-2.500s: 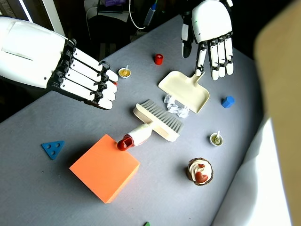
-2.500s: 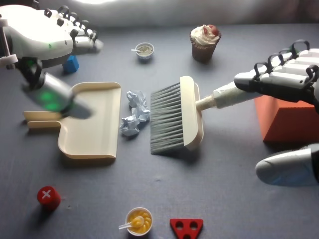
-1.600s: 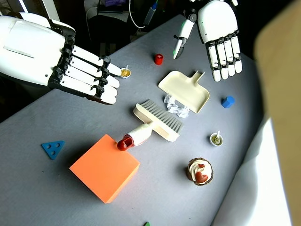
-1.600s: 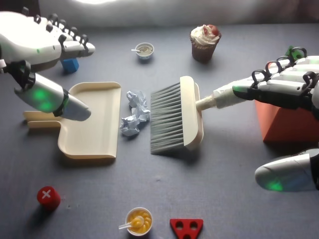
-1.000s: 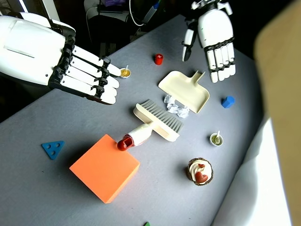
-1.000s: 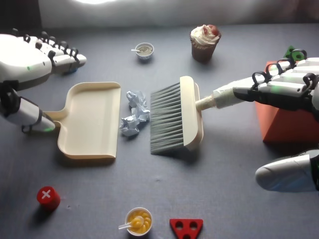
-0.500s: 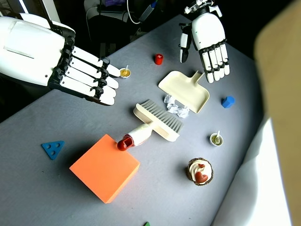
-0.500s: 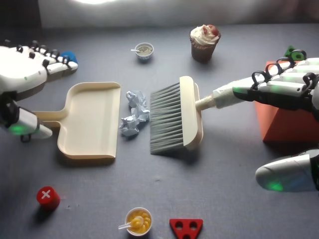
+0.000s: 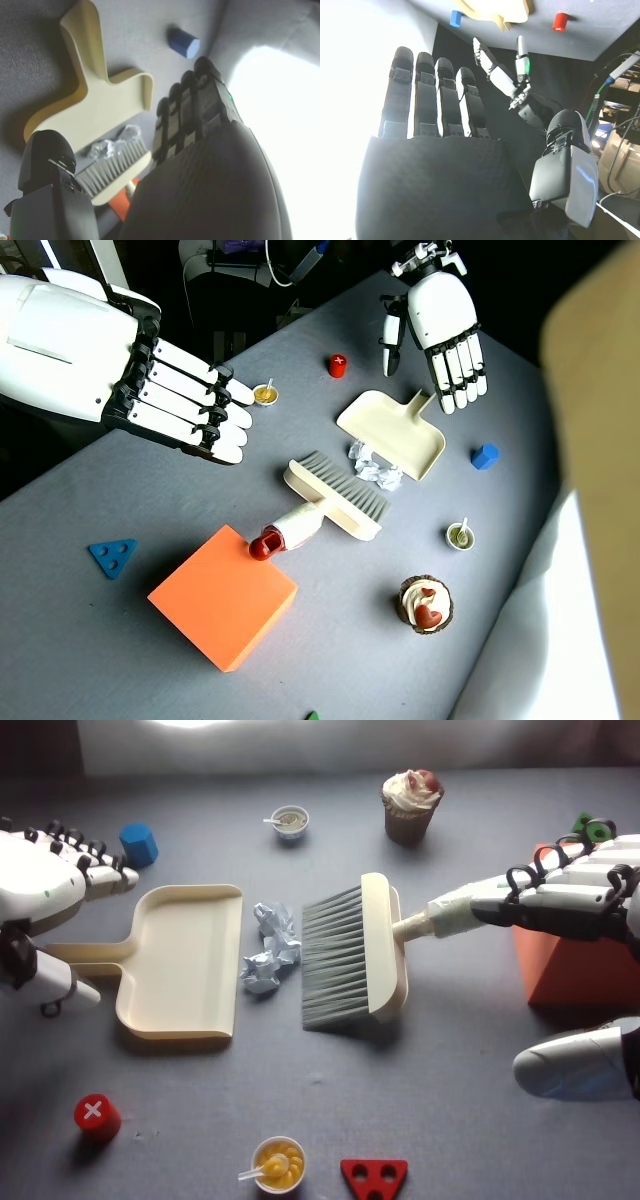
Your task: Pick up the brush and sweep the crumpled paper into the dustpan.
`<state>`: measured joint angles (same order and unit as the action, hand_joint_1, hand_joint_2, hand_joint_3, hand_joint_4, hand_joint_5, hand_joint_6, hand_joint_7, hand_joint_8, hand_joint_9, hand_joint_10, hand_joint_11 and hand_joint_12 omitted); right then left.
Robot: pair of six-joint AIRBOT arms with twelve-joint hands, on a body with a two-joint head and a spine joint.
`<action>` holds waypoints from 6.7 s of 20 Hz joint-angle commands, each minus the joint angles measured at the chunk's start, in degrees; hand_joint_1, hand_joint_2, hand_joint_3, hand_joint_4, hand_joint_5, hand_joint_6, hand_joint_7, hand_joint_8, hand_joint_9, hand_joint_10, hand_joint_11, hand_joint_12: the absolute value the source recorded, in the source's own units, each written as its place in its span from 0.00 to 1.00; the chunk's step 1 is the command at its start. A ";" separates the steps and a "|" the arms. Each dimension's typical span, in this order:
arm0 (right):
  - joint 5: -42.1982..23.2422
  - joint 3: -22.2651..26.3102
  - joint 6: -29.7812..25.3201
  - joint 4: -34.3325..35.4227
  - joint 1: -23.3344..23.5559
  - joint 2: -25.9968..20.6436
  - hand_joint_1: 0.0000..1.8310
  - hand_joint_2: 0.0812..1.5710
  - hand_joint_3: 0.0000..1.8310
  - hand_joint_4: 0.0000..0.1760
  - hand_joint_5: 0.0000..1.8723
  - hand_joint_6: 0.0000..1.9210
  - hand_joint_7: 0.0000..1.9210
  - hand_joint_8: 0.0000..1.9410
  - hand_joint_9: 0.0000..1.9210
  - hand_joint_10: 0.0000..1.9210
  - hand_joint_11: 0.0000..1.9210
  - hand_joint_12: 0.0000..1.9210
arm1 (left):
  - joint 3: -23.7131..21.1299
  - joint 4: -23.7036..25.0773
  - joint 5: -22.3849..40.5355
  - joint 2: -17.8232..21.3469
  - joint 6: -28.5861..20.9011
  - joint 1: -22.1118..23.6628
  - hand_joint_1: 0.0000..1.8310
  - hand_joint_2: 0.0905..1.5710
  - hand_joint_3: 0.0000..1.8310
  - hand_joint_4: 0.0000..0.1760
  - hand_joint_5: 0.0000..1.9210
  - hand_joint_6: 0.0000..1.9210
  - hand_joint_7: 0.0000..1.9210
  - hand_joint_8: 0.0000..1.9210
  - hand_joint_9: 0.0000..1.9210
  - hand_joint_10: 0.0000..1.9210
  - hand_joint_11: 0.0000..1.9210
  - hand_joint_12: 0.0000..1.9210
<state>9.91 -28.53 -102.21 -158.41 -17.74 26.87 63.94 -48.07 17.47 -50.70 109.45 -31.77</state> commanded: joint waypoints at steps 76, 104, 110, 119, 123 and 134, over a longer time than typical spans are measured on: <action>27.95 1.58 41.12 7.10 -6.11 7.80 0.01 0.61 0.00 0.00 0.08 0.00 0.10 0.00 0.11 0.00 0.11 0.00 | 10.85 -4.38 8.25 -10.35 7.14 0.22 0.62 0.70 0.00 0.00 0.50 0.53 0.14 0.00 0.10 0.00 0.08 0.04; 57.02 -20.06 78.33 35.12 -9.59 44.47 0.59 0.63 0.00 0.00 0.04 0.01 0.03 0.00 0.05 0.00 0.08 0.00 | 22.16 -2.44 5.92 -18.09 7.14 3.83 0.61 0.71 0.00 0.00 0.48 0.55 0.12 0.00 0.09 0.00 0.05 0.04; 57.61 -23.43 77.98 37.41 -10.40 47.49 0.63 0.61 0.00 0.00 0.04 0.00 0.03 0.00 0.04 0.00 0.07 0.00 | 22.24 -1.14 6.03 -18.91 7.14 4.43 0.60 0.71 0.00 0.00 0.48 0.56 0.12 0.00 0.08 0.00 0.04 0.04; 58.39 -29.48 74.74 36.71 -11.22 53.16 0.64 0.59 0.00 0.00 0.05 0.00 0.03 0.00 0.04 0.00 0.08 0.00 | 23.69 0.65 4.96 -19.80 7.14 6.05 0.61 0.71 0.00 0.00 0.48 0.55 0.13 0.00 0.09 0.00 0.05 0.04; 58.95 -34.35 73.82 36.96 -11.19 56.47 0.62 0.58 0.00 0.00 0.05 0.00 0.04 0.00 0.05 0.00 0.08 0.00 | 24.18 0.65 4.67 -20.14 7.14 6.74 0.61 0.71 0.00 0.00 0.49 0.54 0.13 0.00 0.09 0.00 0.05 0.04; 58.96 -42.79 72.11 37.01 -9.80 62.42 0.62 0.57 0.00 0.00 0.07 0.00 0.06 0.00 0.06 0.00 0.10 0.01 | 24.91 0.58 3.97 -20.34 7.01 7.70 0.62 0.71 0.00 0.00 0.49 0.54 0.12 0.00 0.09 0.00 0.04 0.04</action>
<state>64.60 -71.20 -30.24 -116.57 -28.14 89.65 88.33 -48.64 16.08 -71.33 116.09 -24.73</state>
